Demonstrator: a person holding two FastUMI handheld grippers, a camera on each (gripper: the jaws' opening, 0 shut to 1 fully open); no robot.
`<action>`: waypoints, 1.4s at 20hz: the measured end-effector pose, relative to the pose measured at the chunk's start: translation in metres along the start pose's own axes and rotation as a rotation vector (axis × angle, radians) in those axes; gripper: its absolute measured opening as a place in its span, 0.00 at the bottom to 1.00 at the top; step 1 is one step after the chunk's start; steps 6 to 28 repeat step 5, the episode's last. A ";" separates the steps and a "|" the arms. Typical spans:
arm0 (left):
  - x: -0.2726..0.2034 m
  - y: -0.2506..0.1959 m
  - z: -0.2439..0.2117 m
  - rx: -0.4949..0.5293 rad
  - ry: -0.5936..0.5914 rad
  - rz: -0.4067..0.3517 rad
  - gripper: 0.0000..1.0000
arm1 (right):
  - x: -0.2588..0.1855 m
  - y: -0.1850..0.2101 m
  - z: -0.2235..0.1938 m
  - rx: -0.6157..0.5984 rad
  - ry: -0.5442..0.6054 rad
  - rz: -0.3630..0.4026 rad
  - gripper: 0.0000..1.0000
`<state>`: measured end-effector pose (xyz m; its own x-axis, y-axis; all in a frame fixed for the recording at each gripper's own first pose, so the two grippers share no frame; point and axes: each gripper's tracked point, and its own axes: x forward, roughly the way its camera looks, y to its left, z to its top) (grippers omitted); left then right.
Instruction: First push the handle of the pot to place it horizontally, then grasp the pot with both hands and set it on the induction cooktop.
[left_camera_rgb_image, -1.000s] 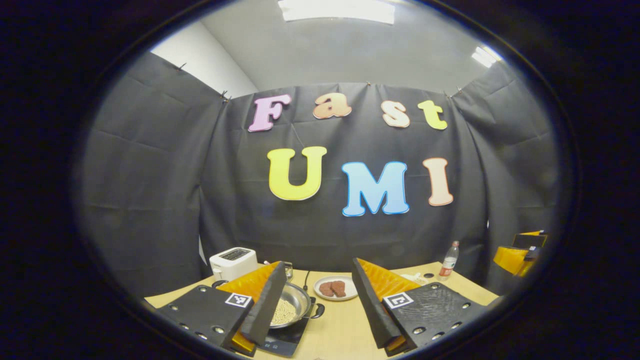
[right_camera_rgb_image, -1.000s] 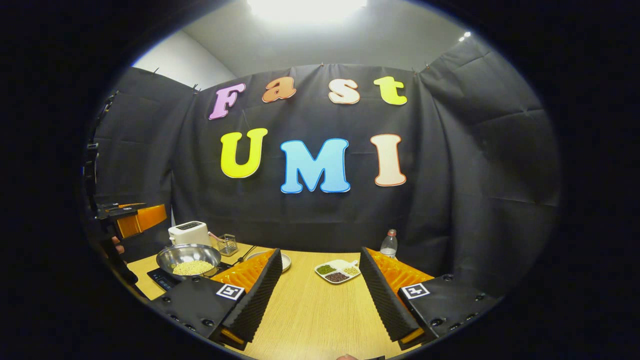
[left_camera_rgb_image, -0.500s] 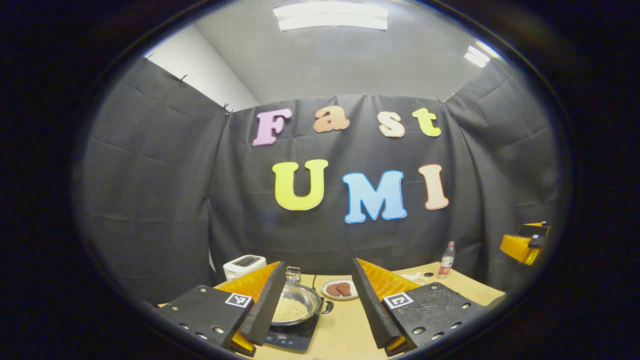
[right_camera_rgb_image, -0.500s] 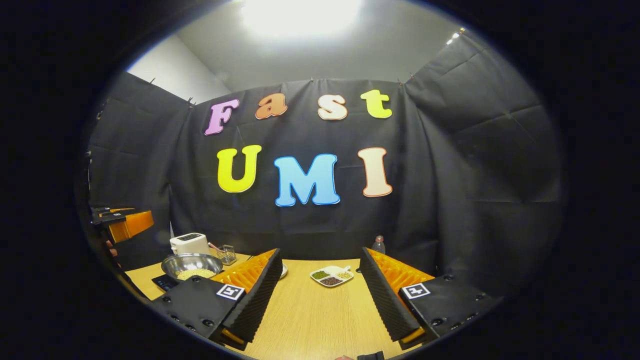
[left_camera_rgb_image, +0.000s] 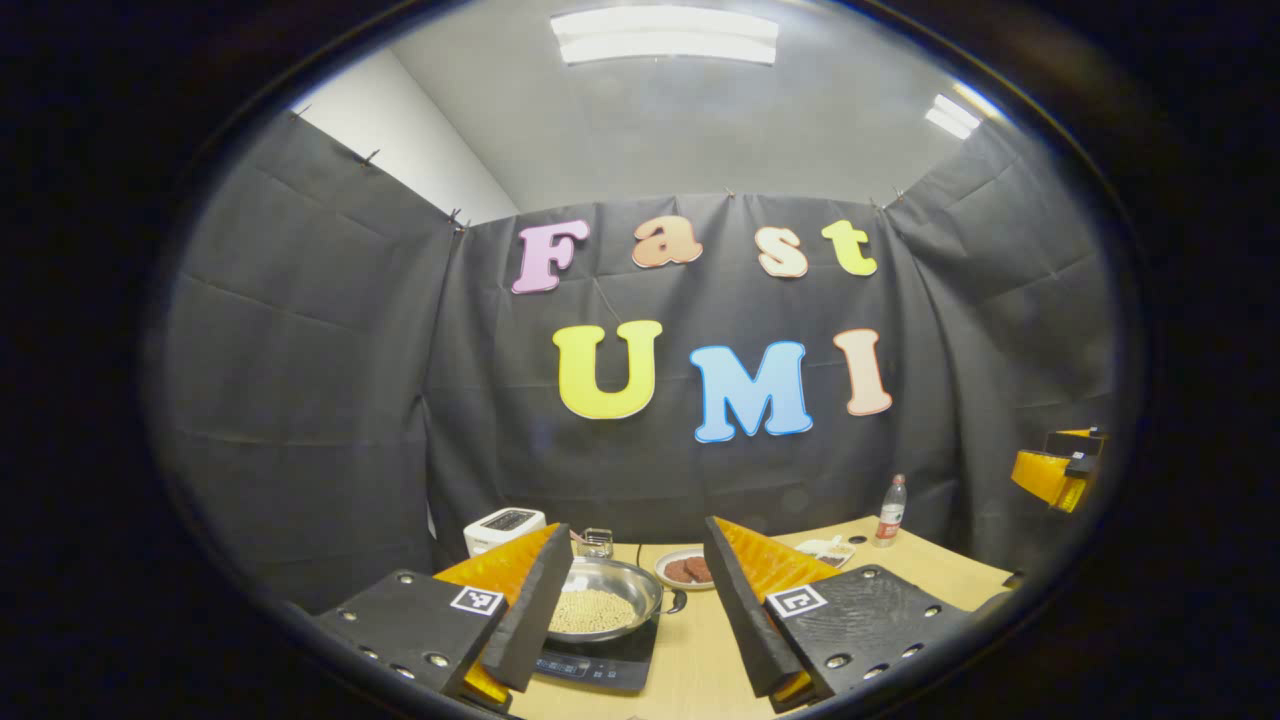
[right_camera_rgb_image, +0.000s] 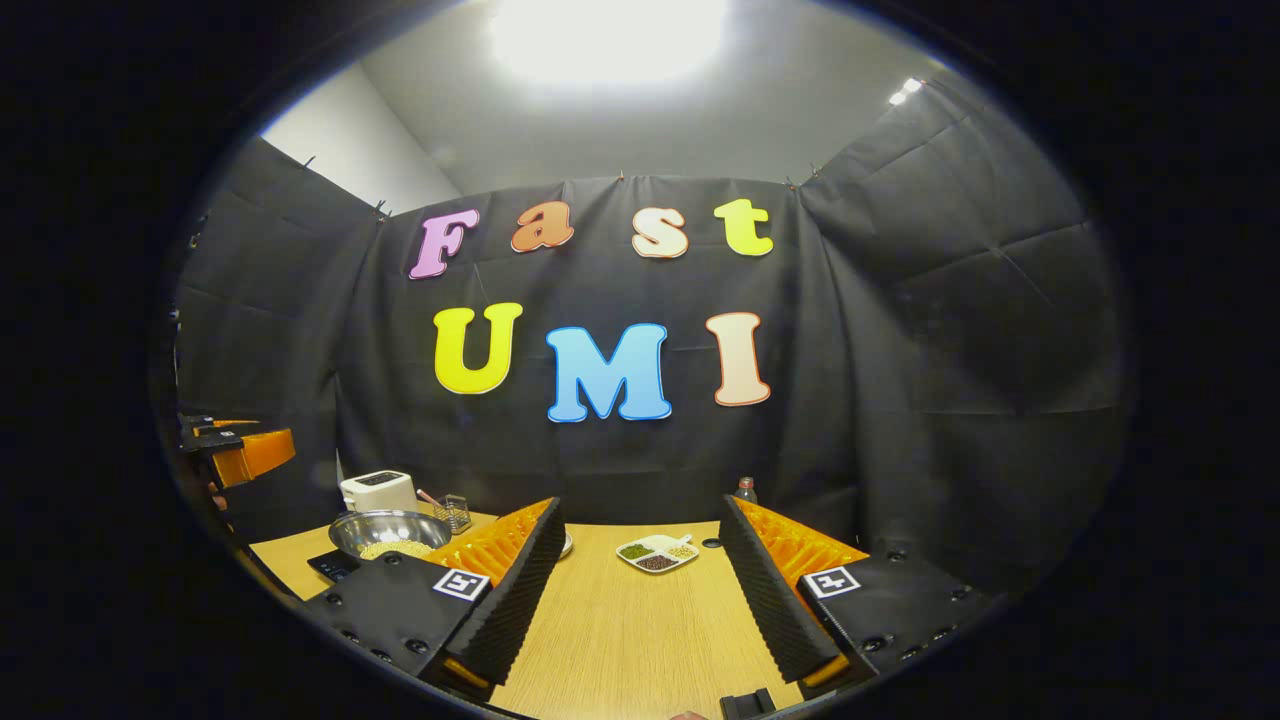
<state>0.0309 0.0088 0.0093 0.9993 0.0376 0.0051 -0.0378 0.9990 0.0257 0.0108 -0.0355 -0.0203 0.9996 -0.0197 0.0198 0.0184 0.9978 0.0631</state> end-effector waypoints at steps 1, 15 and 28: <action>-0.002 0.002 0.002 -0.001 -0.007 0.000 0.77 | -0.002 -0.001 0.001 -0.009 -0.001 -0.002 0.98; -0.010 0.004 0.002 0.011 -0.014 -0.014 0.80 | -0.012 -0.003 0.006 -0.012 -0.002 -0.017 0.98; -0.010 0.004 0.002 0.011 -0.014 -0.014 0.80 | -0.012 -0.003 0.006 -0.012 -0.002 -0.017 0.98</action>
